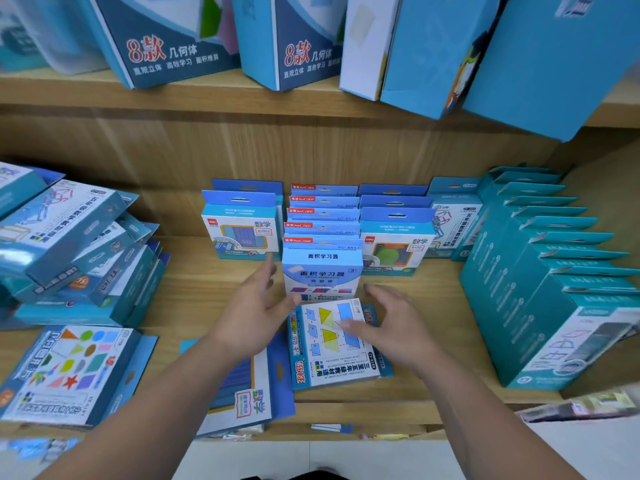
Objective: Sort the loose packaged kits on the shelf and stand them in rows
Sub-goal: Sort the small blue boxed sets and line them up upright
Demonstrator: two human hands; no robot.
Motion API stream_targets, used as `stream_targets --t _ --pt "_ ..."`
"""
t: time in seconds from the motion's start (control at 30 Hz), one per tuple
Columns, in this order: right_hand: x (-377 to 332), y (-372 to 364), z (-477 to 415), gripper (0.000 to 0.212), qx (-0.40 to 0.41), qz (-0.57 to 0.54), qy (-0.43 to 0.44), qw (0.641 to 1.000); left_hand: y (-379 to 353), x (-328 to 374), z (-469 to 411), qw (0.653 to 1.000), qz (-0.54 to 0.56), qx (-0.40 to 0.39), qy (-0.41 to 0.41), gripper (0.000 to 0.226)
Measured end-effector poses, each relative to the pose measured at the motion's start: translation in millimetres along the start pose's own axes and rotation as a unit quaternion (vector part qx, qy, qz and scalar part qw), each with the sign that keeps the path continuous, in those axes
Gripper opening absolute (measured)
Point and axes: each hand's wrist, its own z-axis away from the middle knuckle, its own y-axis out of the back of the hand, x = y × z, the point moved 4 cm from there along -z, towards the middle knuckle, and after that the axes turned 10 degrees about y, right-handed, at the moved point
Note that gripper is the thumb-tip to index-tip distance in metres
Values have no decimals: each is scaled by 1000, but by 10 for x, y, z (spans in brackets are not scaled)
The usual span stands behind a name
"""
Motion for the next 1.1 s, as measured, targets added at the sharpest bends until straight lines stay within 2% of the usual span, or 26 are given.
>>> stream_targets --t 0.07,0.17,0.27,0.33,0.43,0.53,0.63,0.73,0.83,0.97,1.1 --pt "5 -48 54 96 -36 62 22 997 40 26 177 997 -68 35 -16 52" --pt "46 -51 99 92 -37 82 38 995 65 28 411 985 -167 47 -15 65" --pt "104 -17 150 88 -34 54 44 997 162 -43 576 971 -234 33 24 94" --pt "169 46 189 88 -39 43 38 998 263 -147 672 957 -287 -6 41 124" --pt "279 114 233 90 -64 44 27 997 377 -379 821 915 -394 -70 51 157" --pt "312 111 249 90 -69 49 28 996 400 -539 912 889 -447 -79 62 150" --pt "310 85 267 87 -25 43 25 998 386 -588 906 898 -435 -30 54 141" --pt "263 46 330 66 37 4 41 998 393 -603 888 917 -393 21 61 140" --pt "209 -36 385 57 42 30 66 996 463 -611 928 936 -330 76 94 139" --pt "50 -153 400 69 16 77 89 993 660 -547 991 940 -263 189 105 132" --pt "-136 -289 368 76 13 105 86 991 781 -518 872 944 -167 238 154 145"
